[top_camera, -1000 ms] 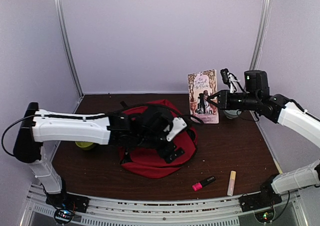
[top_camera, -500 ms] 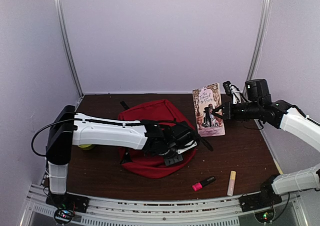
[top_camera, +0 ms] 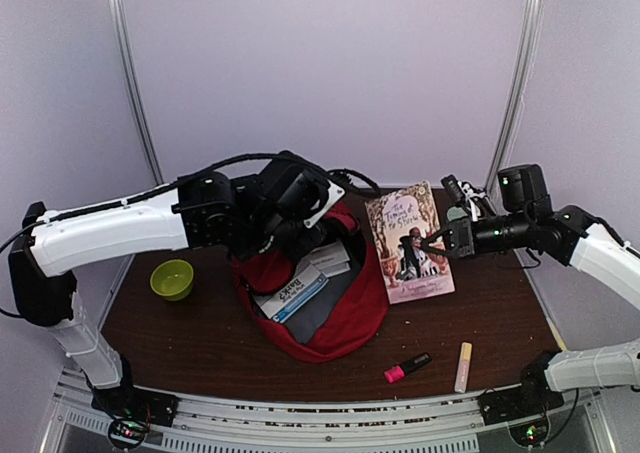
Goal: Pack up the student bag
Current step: Grab the upper front pocket of the student bag, then place the book in the largest pocket of the bag.
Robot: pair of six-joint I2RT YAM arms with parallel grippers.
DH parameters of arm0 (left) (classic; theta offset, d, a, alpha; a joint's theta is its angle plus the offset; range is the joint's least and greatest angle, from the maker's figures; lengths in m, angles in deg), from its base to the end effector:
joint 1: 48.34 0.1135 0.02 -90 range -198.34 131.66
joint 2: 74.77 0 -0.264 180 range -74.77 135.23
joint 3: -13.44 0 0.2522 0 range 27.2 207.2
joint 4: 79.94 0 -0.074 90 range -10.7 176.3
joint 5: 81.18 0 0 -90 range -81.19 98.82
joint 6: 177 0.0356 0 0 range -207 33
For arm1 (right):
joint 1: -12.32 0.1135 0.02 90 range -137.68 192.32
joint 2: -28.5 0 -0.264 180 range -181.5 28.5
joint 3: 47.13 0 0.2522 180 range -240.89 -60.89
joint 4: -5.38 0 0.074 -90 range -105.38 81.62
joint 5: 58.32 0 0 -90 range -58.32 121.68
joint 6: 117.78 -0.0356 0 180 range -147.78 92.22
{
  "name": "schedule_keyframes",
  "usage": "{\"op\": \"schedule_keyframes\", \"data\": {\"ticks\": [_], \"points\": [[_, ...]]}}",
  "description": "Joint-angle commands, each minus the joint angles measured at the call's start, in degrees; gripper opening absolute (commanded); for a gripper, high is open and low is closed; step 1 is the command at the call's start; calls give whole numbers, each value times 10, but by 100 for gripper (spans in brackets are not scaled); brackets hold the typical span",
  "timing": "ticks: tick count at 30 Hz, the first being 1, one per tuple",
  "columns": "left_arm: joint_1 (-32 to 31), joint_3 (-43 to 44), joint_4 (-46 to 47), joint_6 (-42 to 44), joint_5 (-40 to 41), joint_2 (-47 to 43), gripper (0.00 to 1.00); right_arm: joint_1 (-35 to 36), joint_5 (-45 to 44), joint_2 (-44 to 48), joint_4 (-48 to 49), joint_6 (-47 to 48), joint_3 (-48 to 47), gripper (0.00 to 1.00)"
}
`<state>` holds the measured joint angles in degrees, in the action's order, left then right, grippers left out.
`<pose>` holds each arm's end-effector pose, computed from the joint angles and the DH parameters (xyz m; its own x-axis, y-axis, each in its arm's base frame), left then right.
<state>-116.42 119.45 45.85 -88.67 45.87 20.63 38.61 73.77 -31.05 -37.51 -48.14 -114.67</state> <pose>0.1569 -0.3324 0.3521 -0.2742 0.6190 -0.7360 0.5698 0.7211 0.3942 0.1852 0.1181 0.3187 -0.7668 -0.0908 -0.6355 -0.5918 0.4837 0.6449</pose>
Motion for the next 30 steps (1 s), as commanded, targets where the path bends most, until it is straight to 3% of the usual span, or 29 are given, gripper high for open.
{"op": "schedule_keyframes", "data": {"ticks": [1, 4, 7, 11, 13, 21, 22, 24, 25, 30], "points": [[4, 6, 31, 5, 22, -4, 0, 43, 132, 26, -42, -7, 50, 0], [6, 15, 34, 3, 17, -3, 0, 77, 171, 32, -48, -8, 70, 0], [6, 25, 34, 3, 10, -2, 0, 115, 155, 9, -15, -39, 92, 0], [6, 37, 39, -4, -15, -7, 0, 170, 142, -75, 235, -203, 135, 0], [6, 37, 47, -9, -33, -12, 0, 181, 110, -136, 291, -231, 98, 0], [6, 17, 55, -23, -53, -34, 0, 181, -25, -364, 296, -240, -111, 0], [6, 12, 61, -24, -55, -37, 0, 181, -28, -388, 297, -244, -134, 4], [6, 1, 71, -26, -61, -44, 0, 181, -47, -432, 295, -246, -178, 30], [6, -3, 75, -27, -61, -46, 0, 178, -60, -451, 284, -243, -199, 37], [7, -16, 77, -30, -61, -48, 0, 167, -128, -462, 253, -217, -207, 46]]}}
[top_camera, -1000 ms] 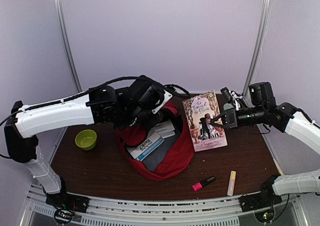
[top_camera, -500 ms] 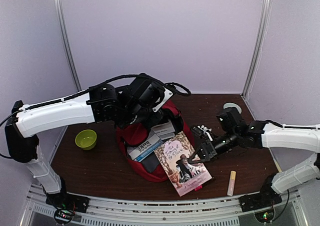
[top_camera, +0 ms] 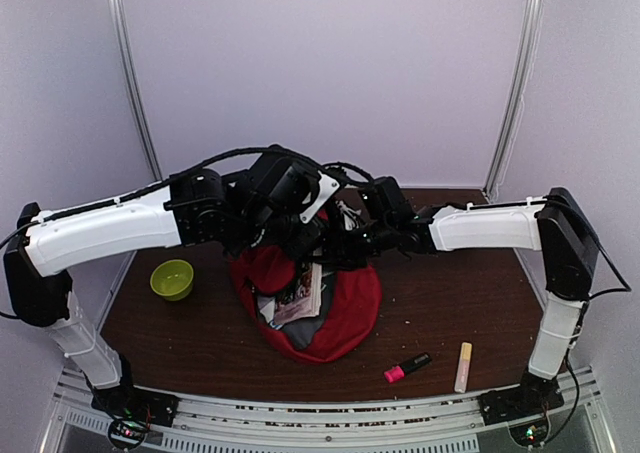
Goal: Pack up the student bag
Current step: Place the book in the largest pocket of the bag.
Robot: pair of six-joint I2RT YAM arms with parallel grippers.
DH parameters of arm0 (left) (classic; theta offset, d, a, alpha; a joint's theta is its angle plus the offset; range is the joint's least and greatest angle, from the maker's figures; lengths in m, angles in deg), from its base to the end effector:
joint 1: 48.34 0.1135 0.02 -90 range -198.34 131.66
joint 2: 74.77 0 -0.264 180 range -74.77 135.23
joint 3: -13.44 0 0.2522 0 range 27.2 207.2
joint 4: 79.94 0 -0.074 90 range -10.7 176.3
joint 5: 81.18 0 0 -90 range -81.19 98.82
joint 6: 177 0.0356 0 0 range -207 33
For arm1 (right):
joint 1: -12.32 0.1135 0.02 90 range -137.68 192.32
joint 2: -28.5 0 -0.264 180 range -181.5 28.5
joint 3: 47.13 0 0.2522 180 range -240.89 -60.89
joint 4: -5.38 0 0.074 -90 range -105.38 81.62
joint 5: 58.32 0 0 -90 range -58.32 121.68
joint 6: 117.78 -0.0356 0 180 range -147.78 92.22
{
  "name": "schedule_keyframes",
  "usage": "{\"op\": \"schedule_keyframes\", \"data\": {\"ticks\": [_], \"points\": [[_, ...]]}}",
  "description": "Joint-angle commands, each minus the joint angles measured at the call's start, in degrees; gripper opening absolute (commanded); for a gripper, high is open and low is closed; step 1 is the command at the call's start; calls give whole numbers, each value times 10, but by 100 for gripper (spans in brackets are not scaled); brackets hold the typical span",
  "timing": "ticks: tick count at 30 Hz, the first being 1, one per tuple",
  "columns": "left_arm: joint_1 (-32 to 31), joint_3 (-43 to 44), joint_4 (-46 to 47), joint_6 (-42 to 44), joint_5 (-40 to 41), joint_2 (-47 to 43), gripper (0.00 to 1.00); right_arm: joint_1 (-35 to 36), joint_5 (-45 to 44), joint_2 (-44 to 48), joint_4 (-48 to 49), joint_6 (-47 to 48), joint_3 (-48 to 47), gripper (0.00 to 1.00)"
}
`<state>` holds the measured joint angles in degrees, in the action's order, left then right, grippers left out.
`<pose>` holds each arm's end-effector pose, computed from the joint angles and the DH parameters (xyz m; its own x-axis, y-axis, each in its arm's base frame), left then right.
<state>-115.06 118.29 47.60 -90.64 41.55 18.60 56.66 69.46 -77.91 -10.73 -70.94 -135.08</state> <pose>0.1604 -0.3241 0.3591 -0.2975 0.5563 -0.7759 0.5937 0.7442 0.3059 0.2836 0.3077 0.2289 -0.9207 -0.1438 -0.3629 -0.3885 0.4264 0.8168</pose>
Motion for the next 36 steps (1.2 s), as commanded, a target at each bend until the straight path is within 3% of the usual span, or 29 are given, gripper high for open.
{"op": "schedule_keyframes", "data": {"ticks": [1, 5, 10, 17, 26, 30, 32, 35, 36], "points": [[-7, -8, 60, -12, -15, -26, 0, -13, -104, 16, -31, 27, -1, 47], [-7, -12, 63, -16, -14, -19, 0, -8, -136, 50, -99, 85, 13, 52], [-6, -12, 70, -15, -13, -16, 0, 16, -133, 127, -100, 87, 94, 56], [-6, -12, 77, -14, -18, -13, 0, 71, -110, 175, 109, -80, 256, 56], [-6, -12, 79, -14, -26, -16, 0, 100, -86, 61, 227, -156, 230, 55], [-6, -15, 80, -12, -23, -17, 0, 108, -61, 9, 253, -176, 198, 43], [-5, -15, 80, -12, -22, -17, 0, 110, -48, -9, 276, -195, 193, 30], [-5, -18, 79, -12, -22, -17, 0, 110, -27, -19, 311, -214, 192, 0], [-4, -19, 79, -11, -23, -18, 0, 109, -23, -17, 310, -209, 189, 0]]}}
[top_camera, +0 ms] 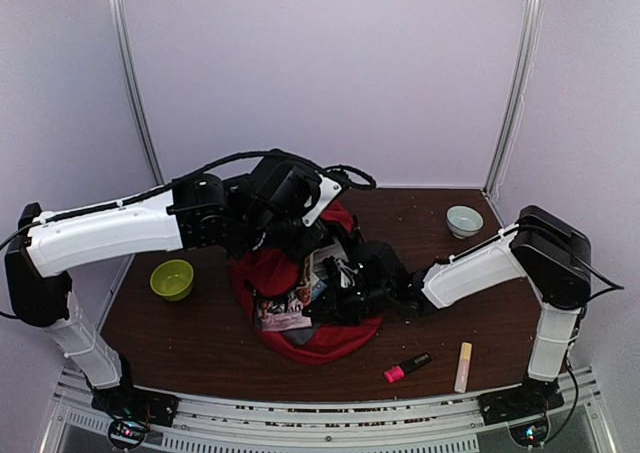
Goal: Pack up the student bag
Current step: Place the book in the largest pocket of the bag, then place the largest pocket in the student bag.
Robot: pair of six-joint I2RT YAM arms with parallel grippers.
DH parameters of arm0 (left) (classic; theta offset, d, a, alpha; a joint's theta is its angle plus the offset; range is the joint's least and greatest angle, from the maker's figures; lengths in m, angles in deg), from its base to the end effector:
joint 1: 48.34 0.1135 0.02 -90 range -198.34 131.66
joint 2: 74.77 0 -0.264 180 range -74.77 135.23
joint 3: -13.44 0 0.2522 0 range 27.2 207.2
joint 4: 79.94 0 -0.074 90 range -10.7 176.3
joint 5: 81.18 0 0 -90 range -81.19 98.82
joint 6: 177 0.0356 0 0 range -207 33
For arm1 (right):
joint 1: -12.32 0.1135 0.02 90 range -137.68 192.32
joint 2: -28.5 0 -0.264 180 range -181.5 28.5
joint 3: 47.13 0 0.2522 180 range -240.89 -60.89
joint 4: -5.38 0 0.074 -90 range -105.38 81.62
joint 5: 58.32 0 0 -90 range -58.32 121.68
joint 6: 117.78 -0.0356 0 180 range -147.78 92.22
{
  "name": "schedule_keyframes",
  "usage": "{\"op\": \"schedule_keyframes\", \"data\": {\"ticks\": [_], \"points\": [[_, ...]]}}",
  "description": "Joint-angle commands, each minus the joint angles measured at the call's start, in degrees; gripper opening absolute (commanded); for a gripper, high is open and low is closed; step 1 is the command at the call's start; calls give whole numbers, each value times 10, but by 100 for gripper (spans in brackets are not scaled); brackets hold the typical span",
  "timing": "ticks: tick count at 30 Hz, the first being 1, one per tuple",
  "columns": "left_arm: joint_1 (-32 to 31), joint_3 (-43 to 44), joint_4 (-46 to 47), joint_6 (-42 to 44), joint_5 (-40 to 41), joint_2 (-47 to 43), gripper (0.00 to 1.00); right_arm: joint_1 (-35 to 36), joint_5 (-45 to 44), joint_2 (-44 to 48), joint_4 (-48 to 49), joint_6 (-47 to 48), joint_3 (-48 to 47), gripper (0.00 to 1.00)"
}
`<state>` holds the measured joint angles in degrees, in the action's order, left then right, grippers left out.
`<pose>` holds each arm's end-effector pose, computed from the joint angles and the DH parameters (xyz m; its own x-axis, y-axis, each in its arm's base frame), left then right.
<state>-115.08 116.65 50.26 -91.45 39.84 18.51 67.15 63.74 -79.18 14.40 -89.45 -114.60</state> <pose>0.1605 -0.3269 0.3536 -0.3014 0.5327 -0.7908 0.6096 0.7454 0.2698 0.2045 0.3231 0.1483 -0.9816 -0.0979 -0.1640 -0.1903 0.4281 0.8834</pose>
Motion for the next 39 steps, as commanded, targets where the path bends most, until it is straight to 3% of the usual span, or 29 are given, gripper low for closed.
{"op": "schedule_keyframes", "data": {"ticks": [1, 6, 12, 16, 21, 22, 23, 25, 27, 34, 39], "points": [[-4, -3, 51, -3, -8, -18, 0, 2, 33, 2, 45, -12, -22, 0], [-6, -14, 61, 7, -36, -26, 0, -27, -20, 38, -132, 103, -109, 0], [-6, -16, 73, 6, -50, -29, 0, -77, -70, 14, -178, 128, -167, 0], [-6, -22, 76, -1, -63, -29, 0, -87, -70, 0, -190, 135, -180, 28], [-3, -46, 88, -5, -71, -40, 0, -88, -79, 63, -232, 195, -141, 40], [1, -50, 89, -8, -79, -41, 10, -87, -80, 84, -243, 209, -129, 42], [4, -54, 89, -14, -89, -43, 27, -87, -79, 105, -261, 224, -112, 43], [13, -64, 92, -23, -116, -52, 52, -85, -79, 149, -297, 253, -87, 46], [22, -79, 98, -32, -139, -67, 67, -86, -83, 195, -331, 277, -58, 48], [88, -173, 139, -67, -194, -161, 88, -90, -173, 323, -364, 297, 72, 56], [194, -254, 142, -133, -240, -195, 98, -118, -226, 328, -344, 294, 107, 64]]}}
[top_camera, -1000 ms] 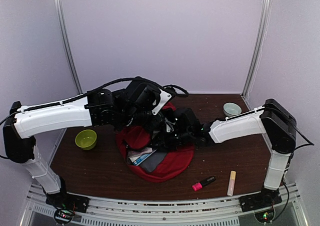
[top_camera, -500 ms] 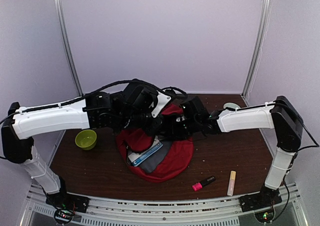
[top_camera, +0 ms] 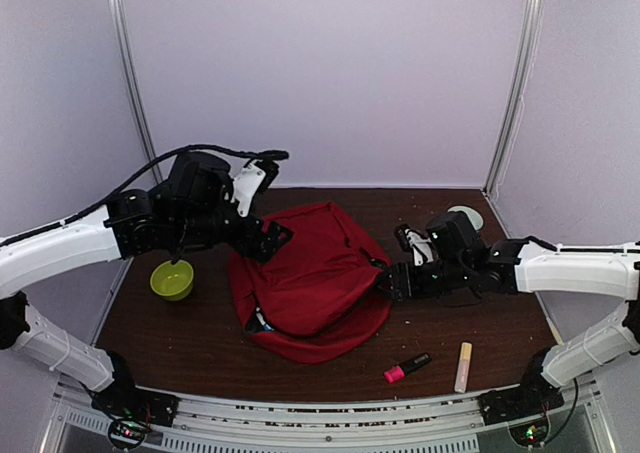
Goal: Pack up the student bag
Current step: Place the largest pocket in the student bag, then move the student bag to the center of the board.
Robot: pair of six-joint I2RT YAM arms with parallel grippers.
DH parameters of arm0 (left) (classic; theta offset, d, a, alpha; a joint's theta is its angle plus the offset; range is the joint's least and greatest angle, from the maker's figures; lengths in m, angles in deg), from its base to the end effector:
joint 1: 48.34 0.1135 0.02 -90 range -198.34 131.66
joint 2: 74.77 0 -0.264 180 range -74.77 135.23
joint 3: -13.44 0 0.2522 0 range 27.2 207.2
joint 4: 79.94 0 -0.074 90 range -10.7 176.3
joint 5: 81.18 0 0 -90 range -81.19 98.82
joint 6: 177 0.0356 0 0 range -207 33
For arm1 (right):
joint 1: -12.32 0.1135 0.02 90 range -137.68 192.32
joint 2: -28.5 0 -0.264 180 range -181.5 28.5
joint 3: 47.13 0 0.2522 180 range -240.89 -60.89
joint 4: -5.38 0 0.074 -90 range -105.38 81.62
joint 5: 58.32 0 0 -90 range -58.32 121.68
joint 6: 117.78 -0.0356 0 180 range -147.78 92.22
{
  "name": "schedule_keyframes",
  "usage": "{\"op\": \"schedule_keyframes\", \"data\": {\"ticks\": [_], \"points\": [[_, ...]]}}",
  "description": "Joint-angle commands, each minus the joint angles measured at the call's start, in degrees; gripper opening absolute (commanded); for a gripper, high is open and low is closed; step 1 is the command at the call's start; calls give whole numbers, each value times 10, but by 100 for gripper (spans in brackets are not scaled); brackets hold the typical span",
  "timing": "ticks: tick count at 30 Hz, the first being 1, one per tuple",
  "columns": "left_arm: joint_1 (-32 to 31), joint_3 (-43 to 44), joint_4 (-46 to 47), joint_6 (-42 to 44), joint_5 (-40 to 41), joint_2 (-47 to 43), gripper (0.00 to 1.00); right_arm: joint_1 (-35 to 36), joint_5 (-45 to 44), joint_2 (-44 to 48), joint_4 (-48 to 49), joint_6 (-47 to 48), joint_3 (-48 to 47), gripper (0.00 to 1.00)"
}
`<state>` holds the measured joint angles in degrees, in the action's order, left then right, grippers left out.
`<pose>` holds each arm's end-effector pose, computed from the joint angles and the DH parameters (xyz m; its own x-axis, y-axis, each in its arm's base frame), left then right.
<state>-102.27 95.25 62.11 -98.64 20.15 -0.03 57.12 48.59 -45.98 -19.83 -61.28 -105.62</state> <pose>0.1789 -0.2337 0.3433 -0.4358 0.2623 -0.8609 0.6180 0.7826 -0.0744 0.1865 0.1998 0.2272 -0.8476 -0.0974 -0.5217 -0.4337 0.6937 0.5751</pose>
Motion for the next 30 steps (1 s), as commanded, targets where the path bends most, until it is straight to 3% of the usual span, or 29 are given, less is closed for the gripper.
{"op": "schedule_keyframes", "data": {"ticks": [1, 5, 10, 12, 15, 19, 23, 26, 30], "points": [[80, -44, 11, -67, -42, -3, 98, -20, -81, -12, 0, 12, 18, 67], [130, -75, -2, -80, -58, 34, 98, -35, -41, -64, 34, 5, 22, 71], [197, -128, 65, -101, -113, 102, 98, -45, 37, -140, 103, -23, 17, 69], [206, -144, 99, -107, -129, 127, 98, -56, 71, -172, 134, -34, 17, 57], [207, -150, 114, -112, -135, 160, 98, -89, 116, -206, 171, -51, 19, 31], [204, -180, 141, -127, -151, 180, 89, -103, 62, -212, 108, 5, -23, 10], [165, -245, 196, -157, -161, 157, 79, -136, 58, -228, 82, 30, -74, 0], [108, -273, 220, -174, -151, 149, 72, -144, 36, -253, 65, 47, -118, 0], [2, -246, 207, -149, -129, 158, 68, -148, 49, -310, 43, 60, -204, 0]]}}
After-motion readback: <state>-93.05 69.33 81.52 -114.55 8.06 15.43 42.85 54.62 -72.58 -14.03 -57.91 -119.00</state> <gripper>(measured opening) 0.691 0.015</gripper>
